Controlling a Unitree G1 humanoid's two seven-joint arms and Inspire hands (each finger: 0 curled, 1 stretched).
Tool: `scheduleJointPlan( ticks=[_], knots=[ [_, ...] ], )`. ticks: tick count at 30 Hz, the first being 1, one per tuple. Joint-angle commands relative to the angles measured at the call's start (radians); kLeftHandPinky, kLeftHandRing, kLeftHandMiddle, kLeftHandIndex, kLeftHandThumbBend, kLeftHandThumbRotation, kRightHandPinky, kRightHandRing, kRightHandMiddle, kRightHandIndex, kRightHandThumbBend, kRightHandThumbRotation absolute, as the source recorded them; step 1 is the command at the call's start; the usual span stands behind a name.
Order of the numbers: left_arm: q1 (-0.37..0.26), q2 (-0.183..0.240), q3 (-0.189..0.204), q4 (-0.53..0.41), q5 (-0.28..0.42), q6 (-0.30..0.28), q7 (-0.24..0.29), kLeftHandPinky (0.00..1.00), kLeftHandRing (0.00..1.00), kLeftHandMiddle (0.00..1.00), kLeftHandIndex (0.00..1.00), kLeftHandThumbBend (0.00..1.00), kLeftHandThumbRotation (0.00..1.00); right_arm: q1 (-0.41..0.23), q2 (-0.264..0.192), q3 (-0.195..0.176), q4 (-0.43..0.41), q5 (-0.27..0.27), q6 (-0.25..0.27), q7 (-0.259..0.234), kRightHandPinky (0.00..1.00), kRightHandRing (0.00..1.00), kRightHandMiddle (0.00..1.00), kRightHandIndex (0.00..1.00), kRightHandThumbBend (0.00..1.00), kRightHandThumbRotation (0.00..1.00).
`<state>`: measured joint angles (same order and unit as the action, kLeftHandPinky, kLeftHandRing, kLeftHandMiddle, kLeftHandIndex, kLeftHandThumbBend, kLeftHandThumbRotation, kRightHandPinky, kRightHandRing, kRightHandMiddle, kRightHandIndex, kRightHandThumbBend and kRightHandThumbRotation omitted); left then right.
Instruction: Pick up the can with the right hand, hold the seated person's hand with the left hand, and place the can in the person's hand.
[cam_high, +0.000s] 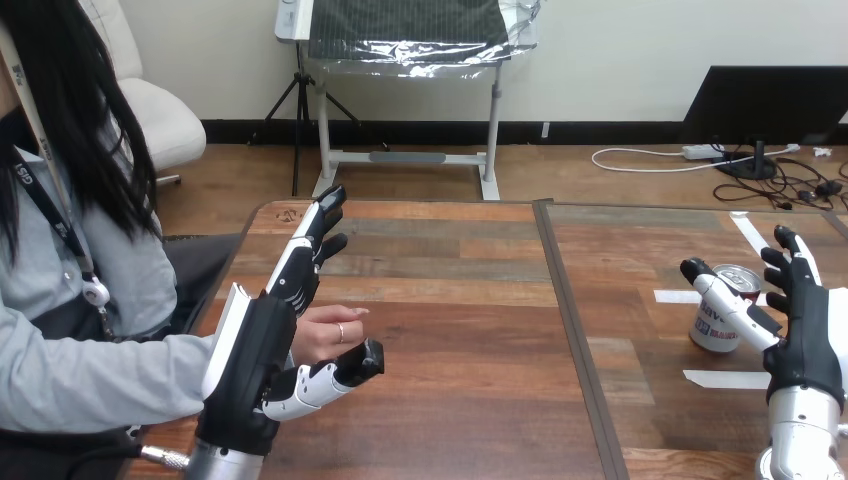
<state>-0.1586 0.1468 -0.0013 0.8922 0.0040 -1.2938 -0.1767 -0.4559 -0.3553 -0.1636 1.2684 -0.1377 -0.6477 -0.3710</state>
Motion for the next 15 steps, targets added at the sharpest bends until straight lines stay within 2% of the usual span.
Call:
scheduleJointPlan(
  ticks=[1,9,15],
  knots=[
    [-0.058,-0.007,0.011,0.000,-0.002,-0.015,0.007,0.91,0.97,0.99,0.95,1.00,0.72,-0.055,-0.016,0.000,-0.027,0.001,-0.038,-0.011,0.85,0.88,0.88,0.93,1.00,0.52],
    [-0.058,-0.011,0.005,0.001,-0.022,-0.009,-0.005,0.91,0.97,0.99,0.95,1.00,0.71,-0.061,-0.020,-0.005,-0.026,0.007,-0.036,-0.011,0.86,0.89,0.88,0.93,1.00,0.51],
    [-0.061,-0.012,0.013,0.009,-0.008,-0.019,0.005,0.90,0.97,0.99,0.94,1.00,0.71,-0.066,-0.029,-0.002,-0.024,0.001,-0.030,-0.018,0.85,0.89,0.88,0.92,0.99,0.52]
  ],
)
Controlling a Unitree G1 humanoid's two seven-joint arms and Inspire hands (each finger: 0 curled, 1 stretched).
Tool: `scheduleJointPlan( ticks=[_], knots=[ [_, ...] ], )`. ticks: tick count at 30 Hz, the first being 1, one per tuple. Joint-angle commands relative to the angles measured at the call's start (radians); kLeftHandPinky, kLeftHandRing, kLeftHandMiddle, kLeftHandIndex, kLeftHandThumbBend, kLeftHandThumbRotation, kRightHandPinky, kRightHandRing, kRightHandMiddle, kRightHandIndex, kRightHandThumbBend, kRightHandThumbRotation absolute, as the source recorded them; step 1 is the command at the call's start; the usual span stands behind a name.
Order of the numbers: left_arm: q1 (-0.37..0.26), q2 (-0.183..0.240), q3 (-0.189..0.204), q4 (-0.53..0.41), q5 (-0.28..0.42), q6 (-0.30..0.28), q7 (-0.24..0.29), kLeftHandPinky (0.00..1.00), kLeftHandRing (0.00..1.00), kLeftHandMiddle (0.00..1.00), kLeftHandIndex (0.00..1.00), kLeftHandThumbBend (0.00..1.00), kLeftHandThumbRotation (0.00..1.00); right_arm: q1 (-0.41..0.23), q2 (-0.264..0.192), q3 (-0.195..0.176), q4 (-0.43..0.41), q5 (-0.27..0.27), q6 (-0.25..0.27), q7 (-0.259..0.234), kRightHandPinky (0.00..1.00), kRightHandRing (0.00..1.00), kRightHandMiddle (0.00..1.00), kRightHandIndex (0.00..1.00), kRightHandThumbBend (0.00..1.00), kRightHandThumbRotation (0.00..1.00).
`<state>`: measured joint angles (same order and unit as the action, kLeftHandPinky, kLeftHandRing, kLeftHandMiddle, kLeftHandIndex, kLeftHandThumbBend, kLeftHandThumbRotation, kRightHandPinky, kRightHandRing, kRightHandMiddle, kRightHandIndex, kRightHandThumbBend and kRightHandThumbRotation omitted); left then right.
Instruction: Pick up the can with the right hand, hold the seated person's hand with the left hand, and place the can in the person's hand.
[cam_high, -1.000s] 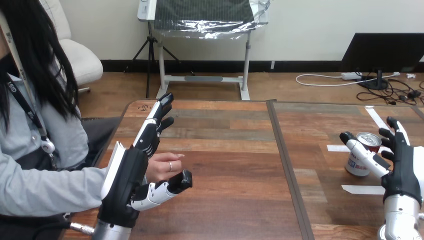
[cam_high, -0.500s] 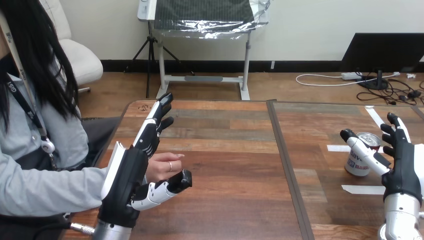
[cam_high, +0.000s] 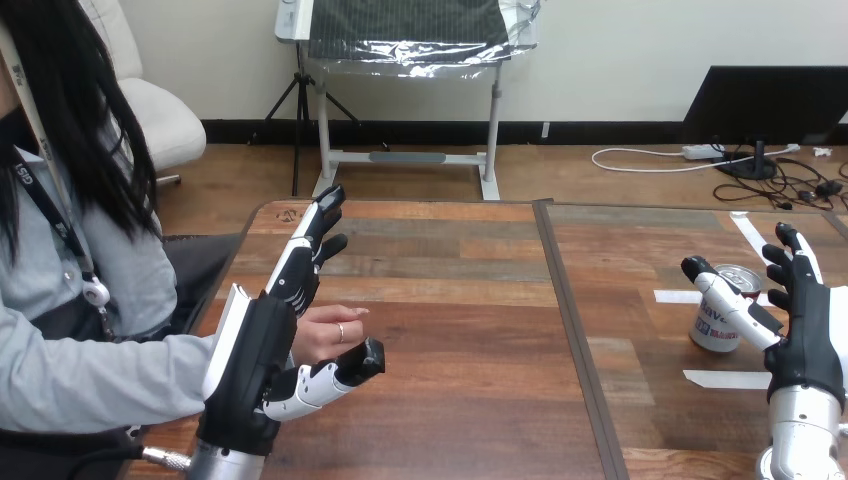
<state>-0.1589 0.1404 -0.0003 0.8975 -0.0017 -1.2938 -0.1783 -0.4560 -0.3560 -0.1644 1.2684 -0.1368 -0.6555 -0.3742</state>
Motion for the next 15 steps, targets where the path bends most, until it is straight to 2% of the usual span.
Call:
scheduleJointPlan(
  ticks=[1,11,15],
  knots=[
    [-0.061,-0.005,0.014,0.006,0.002,-0.022,0.010,0.90,0.96,0.99,0.94,1.00,0.71,-0.066,-0.029,-0.001,-0.024,0.000,-0.021,-0.015,0.85,0.89,0.88,0.92,0.99,0.52],
    [-0.062,-0.007,0.020,0.012,0.010,-0.025,0.013,0.89,0.96,0.98,0.94,1.00,0.72,-0.073,-0.032,-0.008,-0.017,0.006,-0.006,-0.022,0.84,0.88,0.88,0.92,0.99,0.52],
    [-0.063,-0.007,0.021,0.013,0.009,-0.027,0.011,0.90,0.96,0.99,0.94,1.00,0.72,-0.076,-0.033,-0.016,-0.011,0.018,0.002,-0.005,0.84,0.88,0.89,0.92,1.00,0.51]
  ],
)
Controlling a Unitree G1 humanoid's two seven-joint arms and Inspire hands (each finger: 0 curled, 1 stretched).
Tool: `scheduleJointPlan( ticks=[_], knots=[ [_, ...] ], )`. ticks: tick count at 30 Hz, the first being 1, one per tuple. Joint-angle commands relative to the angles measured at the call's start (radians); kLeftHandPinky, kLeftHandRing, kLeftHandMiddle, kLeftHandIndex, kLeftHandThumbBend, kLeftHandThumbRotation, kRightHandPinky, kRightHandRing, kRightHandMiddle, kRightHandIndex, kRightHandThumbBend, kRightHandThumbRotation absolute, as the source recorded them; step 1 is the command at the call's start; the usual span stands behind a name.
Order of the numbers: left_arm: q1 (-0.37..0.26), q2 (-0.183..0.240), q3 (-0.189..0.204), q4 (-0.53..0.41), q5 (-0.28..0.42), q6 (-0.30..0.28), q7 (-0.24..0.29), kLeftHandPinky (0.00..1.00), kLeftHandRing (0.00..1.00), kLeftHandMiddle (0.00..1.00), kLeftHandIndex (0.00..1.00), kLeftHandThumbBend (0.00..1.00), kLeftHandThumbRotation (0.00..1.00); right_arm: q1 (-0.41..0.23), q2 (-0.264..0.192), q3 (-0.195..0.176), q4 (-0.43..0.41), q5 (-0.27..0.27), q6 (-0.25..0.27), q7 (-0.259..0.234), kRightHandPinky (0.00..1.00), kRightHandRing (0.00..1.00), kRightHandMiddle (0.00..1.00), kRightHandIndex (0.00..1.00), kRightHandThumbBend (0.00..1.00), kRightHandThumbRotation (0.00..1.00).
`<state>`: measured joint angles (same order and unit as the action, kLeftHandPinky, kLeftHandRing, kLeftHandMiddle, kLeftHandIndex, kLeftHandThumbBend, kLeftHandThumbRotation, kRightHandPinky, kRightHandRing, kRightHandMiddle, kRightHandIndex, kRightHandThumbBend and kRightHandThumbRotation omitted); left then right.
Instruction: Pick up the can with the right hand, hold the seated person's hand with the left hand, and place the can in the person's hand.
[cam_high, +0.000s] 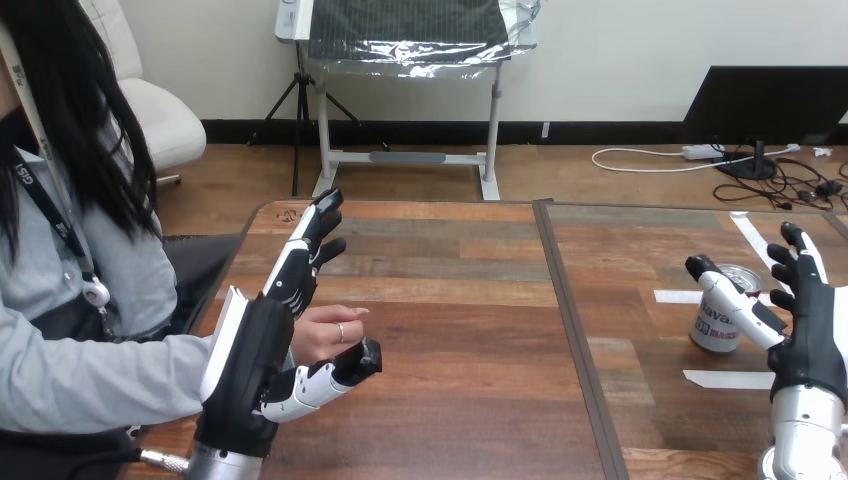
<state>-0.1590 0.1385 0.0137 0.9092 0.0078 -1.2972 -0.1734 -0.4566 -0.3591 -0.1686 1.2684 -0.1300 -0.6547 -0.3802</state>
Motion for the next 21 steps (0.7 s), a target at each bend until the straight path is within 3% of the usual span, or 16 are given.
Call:
scheduleJointPlan(
  ticks=[1,21],
  knots=[
    [-0.064,-0.004,0.009,0.003,0.002,-0.027,0.008,0.90,0.96,0.99,0.94,1.00,0.72,-0.076,-0.032,-0.009,-0.009,0.008,0.004,-0.002,0.84,0.88,0.89,0.93,1.00,0.51],
    [-0.055,0.005,0.006,-0.015,-0.013,-0.016,-0.005,0.89,0.96,0.98,0.94,1.00,0.72,-0.087,-0.044,0.000,0.014,-0.002,0.082,-0.011,0.81,0.87,0.88,0.93,1.00,0.47]
  ],
)
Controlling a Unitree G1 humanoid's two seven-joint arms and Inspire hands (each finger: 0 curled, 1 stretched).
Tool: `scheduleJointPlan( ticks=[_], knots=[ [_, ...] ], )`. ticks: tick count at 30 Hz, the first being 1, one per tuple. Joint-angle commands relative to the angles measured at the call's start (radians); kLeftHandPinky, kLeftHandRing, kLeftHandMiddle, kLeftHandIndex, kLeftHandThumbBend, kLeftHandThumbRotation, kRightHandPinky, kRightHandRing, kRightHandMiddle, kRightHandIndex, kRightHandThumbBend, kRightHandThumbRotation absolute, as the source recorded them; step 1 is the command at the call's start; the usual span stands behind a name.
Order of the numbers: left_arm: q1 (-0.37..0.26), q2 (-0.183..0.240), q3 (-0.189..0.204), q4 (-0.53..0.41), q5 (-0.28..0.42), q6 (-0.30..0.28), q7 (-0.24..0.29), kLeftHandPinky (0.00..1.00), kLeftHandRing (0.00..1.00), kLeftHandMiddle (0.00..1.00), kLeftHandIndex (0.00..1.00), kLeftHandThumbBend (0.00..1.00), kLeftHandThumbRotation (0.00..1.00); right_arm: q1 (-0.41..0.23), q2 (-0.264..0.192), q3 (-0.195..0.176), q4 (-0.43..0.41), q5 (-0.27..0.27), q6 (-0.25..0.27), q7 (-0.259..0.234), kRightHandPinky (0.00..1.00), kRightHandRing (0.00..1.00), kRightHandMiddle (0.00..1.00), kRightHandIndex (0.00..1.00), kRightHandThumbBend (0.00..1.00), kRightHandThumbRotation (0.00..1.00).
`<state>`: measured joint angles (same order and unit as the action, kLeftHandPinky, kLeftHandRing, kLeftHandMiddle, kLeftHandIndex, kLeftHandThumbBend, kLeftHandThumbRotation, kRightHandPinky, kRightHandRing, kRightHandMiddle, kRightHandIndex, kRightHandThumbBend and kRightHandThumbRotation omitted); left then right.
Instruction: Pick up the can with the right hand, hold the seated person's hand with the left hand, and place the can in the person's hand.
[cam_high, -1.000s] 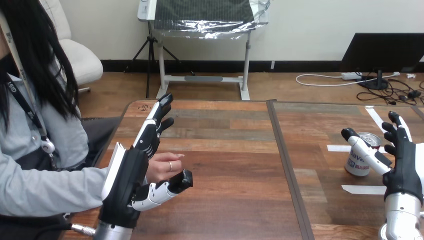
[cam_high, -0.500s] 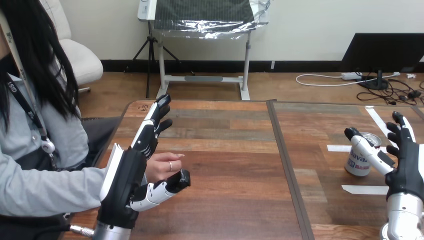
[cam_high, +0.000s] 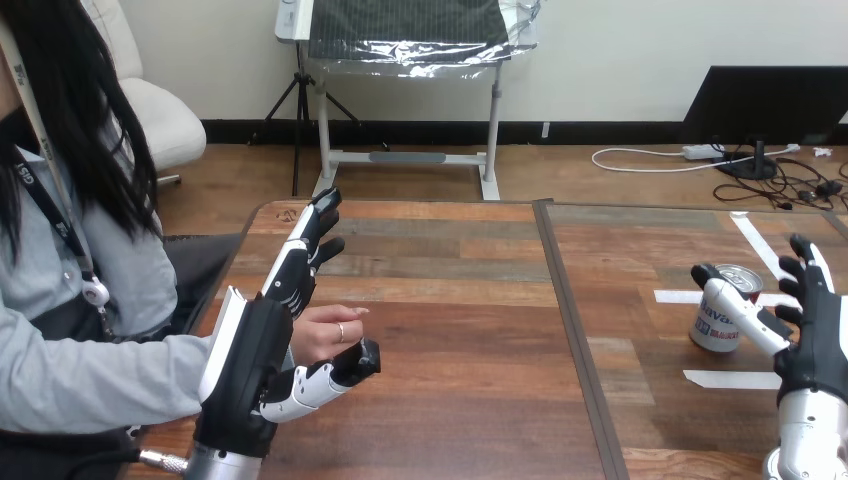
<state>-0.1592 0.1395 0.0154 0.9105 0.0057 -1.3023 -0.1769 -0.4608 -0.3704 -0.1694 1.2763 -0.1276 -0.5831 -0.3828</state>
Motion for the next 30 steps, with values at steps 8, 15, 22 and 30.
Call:
scheduleJointPlan(
  ticks=[8,15,22,30],
  knots=[
    [-0.053,0.009,0.006,-0.022,-0.007,-0.009,0.000,0.89,0.96,0.99,0.95,1.00,0.72,-0.084,-0.031,-0.005,0.017,0.004,0.033,0.008,0.81,0.87,0.88,0.92,1.00,0.45],
    [-0.047,0.012,0.017,-0.030,0.020,-0.006,0.018,0.89,0.96,0.98,0.94,1.00,0.73,-0.084,-0.028,-0.005,0.026,0.006,0.051,0.015,0.82,0.87,0.89,0.92,1.00,0.45],
    [-0.046,0.015,0.018,-0.034,0.030,-0.003,0.027,0.87,0.95,0.98,0.94,1.00,0.74,-0.084,-0.028,0.013,0.031,-0.014,0.082,0.002,0.82,0.87,0.88,0.92,1.00,0.47],
    [-0.048,0.016,0.012,-0.028,0.020,-0.008,0.023,0.87,0.95,0.98,0.94,1.00,0.73,-0.085,-0.022,0.007,0.035,-0.009,0.100,0.009,0.83,0.88,0.88,0.92,1.00,0.46]
  ],
)
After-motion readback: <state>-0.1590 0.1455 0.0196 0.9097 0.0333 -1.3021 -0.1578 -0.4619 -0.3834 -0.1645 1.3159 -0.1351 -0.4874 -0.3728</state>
